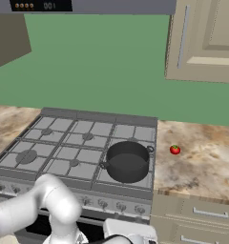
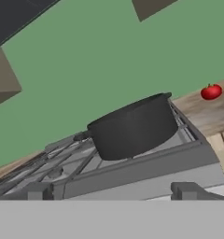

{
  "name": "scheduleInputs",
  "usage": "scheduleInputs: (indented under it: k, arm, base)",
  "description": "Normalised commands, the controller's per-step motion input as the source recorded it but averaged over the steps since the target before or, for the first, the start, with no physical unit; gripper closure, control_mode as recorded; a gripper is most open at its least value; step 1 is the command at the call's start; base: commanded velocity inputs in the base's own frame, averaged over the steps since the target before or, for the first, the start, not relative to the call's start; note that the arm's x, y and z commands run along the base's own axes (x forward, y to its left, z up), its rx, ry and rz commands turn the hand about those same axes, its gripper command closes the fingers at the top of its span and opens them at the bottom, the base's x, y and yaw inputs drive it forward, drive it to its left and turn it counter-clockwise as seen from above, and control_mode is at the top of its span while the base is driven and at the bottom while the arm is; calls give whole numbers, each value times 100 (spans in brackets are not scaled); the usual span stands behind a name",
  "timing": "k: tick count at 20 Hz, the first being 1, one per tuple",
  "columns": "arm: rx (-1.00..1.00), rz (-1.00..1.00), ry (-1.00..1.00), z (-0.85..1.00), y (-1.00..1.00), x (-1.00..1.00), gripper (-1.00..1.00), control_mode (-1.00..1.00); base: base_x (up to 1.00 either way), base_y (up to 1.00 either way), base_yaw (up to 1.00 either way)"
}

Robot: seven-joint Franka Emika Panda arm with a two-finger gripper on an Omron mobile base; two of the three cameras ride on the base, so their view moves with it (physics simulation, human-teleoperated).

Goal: Turn on the burner for the pot on the stove. Wait thirty seconds for the pot to heat up. Then add the tomato to the pot.

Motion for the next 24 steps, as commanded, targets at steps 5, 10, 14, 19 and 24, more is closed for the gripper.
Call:
scheduleInputs:
  k: [5,10,14,19,24]
  arm:
    - [0,0,0,-36,-10,30,-100,-100]
    - [0,0,0,-35,0,25,-100,-100]
    - [0,-1,0,-34,-2,27,-100,-100]
    - [0,-2,0,-36,-9,27,-100,-100]
    - [0,-3,0,-34,-25,16,-100,-100]
  base:
    - [0,0,0]
    - [0,0,0]
    - [0,0,0]
    - [0,0,0]
    - [0,0,0]
